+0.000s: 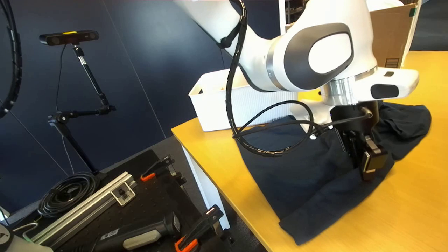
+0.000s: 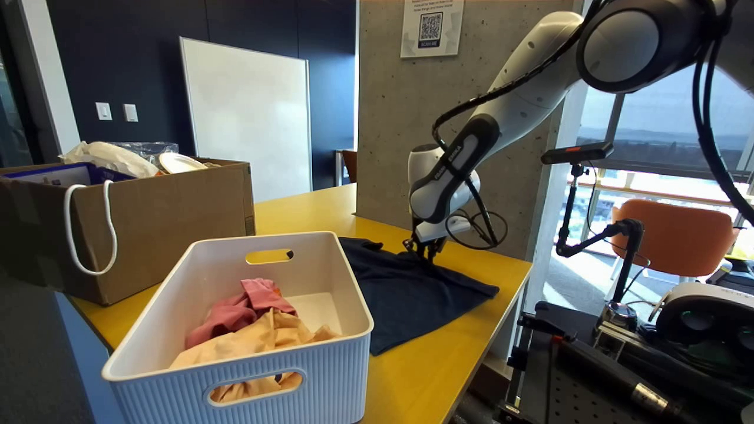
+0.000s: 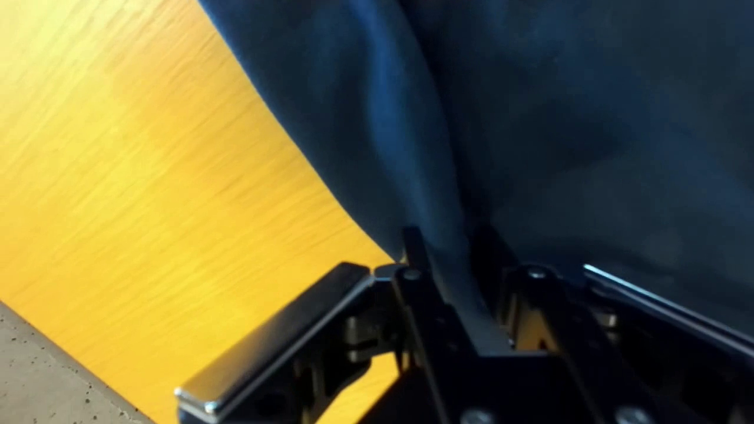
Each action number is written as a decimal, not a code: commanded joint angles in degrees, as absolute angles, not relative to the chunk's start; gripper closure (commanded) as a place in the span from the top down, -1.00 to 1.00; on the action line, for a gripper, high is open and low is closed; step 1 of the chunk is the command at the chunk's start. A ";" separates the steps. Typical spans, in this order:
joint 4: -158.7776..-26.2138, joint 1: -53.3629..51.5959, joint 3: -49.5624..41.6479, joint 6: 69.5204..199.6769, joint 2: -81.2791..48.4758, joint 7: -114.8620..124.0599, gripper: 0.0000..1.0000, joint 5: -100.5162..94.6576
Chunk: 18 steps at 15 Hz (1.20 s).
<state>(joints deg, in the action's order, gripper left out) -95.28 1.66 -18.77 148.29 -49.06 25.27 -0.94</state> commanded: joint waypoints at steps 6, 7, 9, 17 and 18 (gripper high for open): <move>-99.52 -0.39 -22.39 149.21 -44.97 26.53 -0.98 -3.00; -99.71 -0.24 -22.55 149.17 -44.96 26.48 -0.98 -3.01; -99.91 0.08 -23.10 148.99 -45.35 26.48 -0.98 -3.07; -101.55 -0.85 -27.70 148.39 -46.06 28.78 -0.41 -5.38; -101.44 -1.87 -29.38 148.46 -46.52 30.34 -0.34 -6.81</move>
